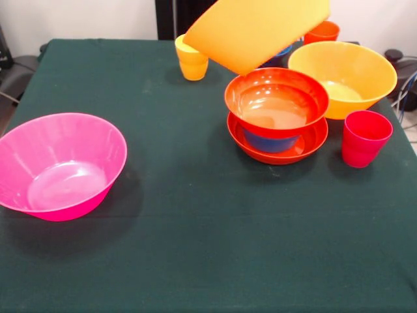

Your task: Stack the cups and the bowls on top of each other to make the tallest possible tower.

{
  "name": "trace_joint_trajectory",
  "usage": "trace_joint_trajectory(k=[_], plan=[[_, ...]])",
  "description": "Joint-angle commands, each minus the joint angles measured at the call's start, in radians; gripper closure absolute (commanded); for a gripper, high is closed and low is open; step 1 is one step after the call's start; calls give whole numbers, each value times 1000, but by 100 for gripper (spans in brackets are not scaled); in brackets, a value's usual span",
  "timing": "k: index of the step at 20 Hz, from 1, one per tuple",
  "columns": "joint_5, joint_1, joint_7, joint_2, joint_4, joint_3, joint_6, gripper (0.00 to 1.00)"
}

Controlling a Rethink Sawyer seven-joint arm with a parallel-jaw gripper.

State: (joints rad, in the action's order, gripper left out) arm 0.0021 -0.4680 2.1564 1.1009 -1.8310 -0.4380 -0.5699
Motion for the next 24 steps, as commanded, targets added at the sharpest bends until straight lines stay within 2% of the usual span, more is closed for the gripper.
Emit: trace_joint_trajectory(k=[1,12,24], plan=[[24,41,172,-91,27,63,2,100],[38,99,187,-119,37,117,49,100],[80,123,172,-132,44,133,65,100]])
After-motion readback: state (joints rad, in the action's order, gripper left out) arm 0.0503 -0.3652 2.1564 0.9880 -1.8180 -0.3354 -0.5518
